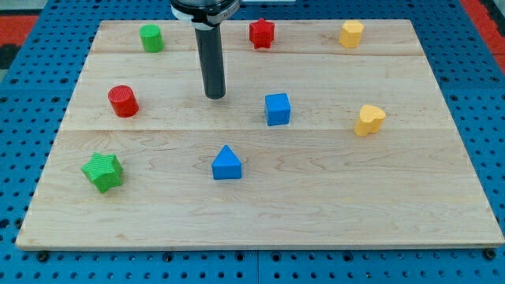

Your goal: Slide the blue cube a bit up

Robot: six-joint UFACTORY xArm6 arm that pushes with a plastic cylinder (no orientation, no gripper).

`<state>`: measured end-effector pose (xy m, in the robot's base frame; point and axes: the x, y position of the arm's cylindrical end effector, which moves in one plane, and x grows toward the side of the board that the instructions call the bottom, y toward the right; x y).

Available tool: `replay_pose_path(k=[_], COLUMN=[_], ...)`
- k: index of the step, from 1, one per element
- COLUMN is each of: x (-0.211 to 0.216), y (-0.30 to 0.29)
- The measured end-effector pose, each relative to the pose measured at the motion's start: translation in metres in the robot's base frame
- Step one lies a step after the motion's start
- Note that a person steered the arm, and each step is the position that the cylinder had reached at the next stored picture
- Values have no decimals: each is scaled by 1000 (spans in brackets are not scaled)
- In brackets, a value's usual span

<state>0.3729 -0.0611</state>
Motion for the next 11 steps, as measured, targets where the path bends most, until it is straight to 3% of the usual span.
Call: replay_pose_path(k=[2, 4, 11], x=[37, 80, 75], y=[14, 109, 85])
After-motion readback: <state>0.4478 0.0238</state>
